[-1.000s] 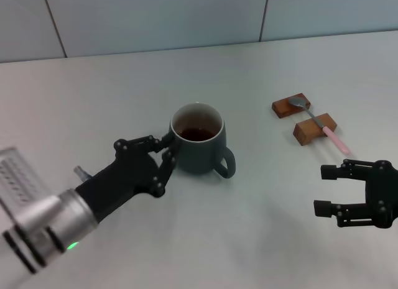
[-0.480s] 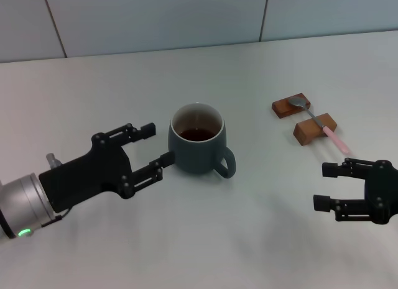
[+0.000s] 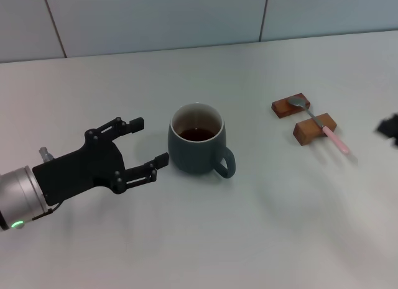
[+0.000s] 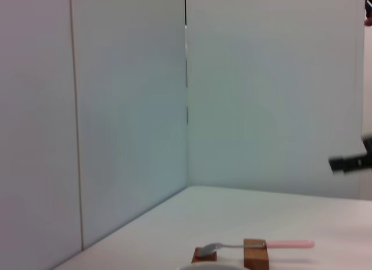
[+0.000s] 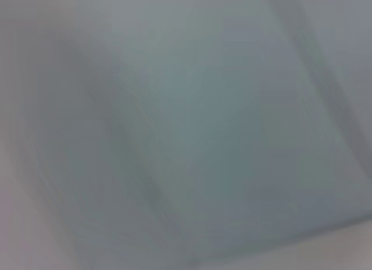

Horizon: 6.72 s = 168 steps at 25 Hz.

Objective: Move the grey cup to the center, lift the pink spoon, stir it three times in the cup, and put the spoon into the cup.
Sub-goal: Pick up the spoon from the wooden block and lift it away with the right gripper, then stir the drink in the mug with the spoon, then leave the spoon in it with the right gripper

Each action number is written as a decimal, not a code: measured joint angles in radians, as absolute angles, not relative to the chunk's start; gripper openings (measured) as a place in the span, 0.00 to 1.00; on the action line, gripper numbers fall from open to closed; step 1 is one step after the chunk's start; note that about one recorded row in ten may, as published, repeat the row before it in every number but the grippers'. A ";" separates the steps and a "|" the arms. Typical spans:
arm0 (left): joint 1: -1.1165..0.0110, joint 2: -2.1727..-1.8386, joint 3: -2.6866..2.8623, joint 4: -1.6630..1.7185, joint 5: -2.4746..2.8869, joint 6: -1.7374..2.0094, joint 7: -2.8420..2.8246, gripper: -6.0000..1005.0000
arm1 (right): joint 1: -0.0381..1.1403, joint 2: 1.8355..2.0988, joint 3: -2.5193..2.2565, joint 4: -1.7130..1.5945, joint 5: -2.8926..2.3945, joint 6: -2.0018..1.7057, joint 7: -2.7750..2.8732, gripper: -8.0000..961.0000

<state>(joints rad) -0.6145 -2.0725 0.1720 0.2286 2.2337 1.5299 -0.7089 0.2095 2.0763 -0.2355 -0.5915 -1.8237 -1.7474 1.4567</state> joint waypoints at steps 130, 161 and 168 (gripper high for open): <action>-0.590 -2.072 0.181 0.238 2.213 1.573 -0.681 0.84 | 0.295 2.075 -0.201 -0.454 -1.895 -1.435 1.655 0.14; -0.610 -2.074 0.181 0.233 2.213 1.585 -0.675 0.84 | 0.630 1.950 -0.601 -1.690 -2.178 -2.087 2.580 0.14; -0.616 -2.072 0.184 0.237 2.213 1.585 -0.678 0.84 | 0.744 1.941 -0.742 -1.620 -2.292 -2.086 2.628 0.14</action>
<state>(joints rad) -0.6163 -2.0725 0.1839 0.2374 2.2135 1.5845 -0.6781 0.7439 1.9408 -0.7419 -1.6199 -2.2919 -2.0862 2.6281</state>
